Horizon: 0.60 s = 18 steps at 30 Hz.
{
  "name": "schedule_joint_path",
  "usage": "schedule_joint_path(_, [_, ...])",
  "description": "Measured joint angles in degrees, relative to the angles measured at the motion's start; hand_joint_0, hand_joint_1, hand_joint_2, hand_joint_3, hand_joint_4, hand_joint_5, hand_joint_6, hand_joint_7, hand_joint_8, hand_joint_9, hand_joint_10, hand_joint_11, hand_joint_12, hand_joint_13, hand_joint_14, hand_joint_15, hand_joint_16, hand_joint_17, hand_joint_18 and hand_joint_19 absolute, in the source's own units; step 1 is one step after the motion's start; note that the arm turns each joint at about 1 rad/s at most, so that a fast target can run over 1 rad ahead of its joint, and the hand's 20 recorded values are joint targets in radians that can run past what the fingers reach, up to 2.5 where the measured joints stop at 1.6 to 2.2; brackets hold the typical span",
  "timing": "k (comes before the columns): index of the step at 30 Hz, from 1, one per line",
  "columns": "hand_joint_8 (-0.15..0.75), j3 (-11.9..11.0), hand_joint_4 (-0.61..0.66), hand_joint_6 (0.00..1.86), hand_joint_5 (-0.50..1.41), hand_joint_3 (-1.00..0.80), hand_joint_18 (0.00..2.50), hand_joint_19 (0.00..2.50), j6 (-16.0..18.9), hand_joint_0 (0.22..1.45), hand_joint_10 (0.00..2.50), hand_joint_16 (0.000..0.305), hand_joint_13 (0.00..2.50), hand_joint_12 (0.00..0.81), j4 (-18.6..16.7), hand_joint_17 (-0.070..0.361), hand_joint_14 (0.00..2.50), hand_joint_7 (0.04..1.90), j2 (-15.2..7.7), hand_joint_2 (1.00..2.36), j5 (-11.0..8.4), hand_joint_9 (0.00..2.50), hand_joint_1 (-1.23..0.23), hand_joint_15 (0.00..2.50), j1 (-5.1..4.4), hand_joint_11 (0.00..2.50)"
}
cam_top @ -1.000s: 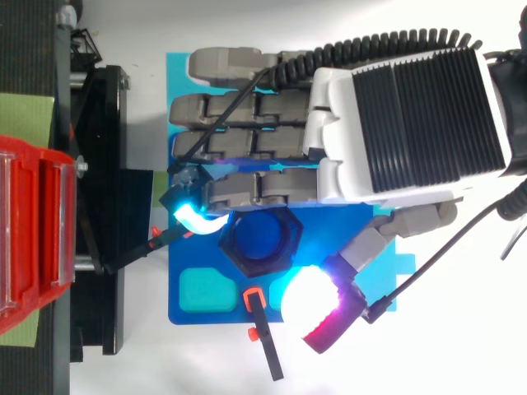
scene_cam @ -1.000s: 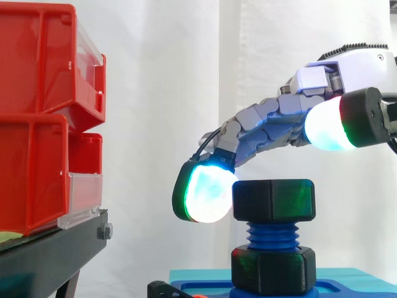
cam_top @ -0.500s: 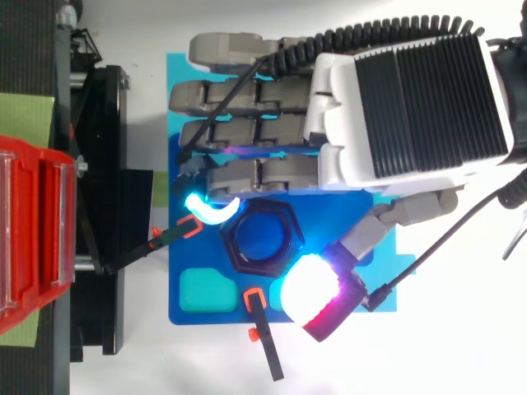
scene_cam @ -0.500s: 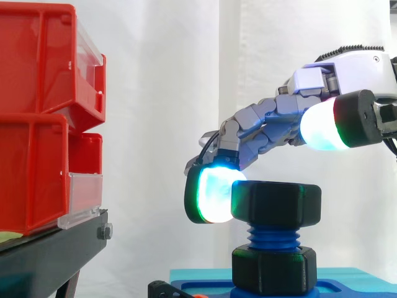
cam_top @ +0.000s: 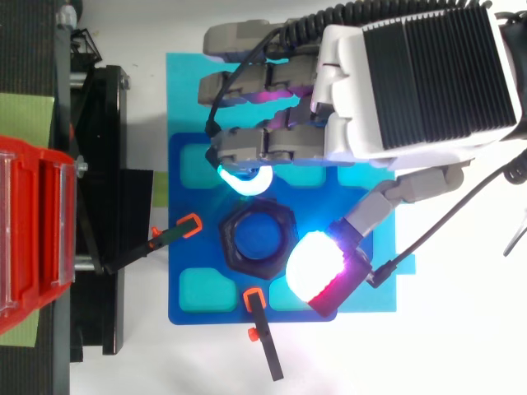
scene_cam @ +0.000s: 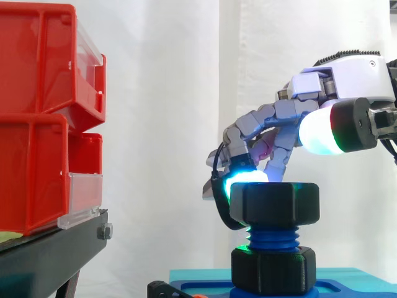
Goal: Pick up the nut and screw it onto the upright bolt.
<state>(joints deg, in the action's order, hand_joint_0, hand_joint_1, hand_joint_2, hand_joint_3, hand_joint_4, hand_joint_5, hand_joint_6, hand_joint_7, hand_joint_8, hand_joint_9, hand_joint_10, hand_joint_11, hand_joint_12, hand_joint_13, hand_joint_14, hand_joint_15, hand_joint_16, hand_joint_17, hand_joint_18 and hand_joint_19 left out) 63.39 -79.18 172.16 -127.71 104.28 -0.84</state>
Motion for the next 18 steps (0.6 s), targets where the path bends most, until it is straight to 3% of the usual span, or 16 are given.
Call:
schedule_joint_path(4, [0.187,0.0,0.2,0.5,0.08,-0.5,0.51,0.0,0.0,0.51,0.0,0.026,0.77,0.207,-0.1,0.057,0.0,1.33,0.0,1.0,0.04,1.48,-0.28,0.0,0.04,0.0])
schedule_joint_path(9, [0.181,-0.2,0.2,0.5,0.08,-0.5,0.5,0.0,0.0,0.5,0.0,0.026,0.78,0.206,-0.4,0.057,0.0,1.33,0.0,1.0,0.28,1.48,-0.27,0.0,0.25,0.0])
schedule_joint_path(11, [0.205,-0.8,0.2,0.5,0.05,-0.5,0.47,0.0,0.0,0.5,0.0,0.028,0.72,0.235,-0.4,0.063,0.0,1.28,0.0,1.0,0.55,1.37,-0.25,0.0,0.38,0.0])
schedule_joint_path(13, [0.268,-1.6,0.25,0.51,-0.01,-0.5,0.38,0.0,0.0,0.49,0.0,0.032,0.63,0.279,-0.2,0.071,0.0,1.11,0.0,1.0,0.83,1.15,-0.23,0.0,0.51,0.0])
schedule_joint_path(18, [0.293,-4.5,0.24,0.5,-0.11,-0.5,0.31,0.0,-0.3,0.47,0.0,0.04,0.53,0.332,1.4,0.089,0.0,0.85,0.0,1.0,1.37,0.94,-0.23,0.0,0.7,0.0])
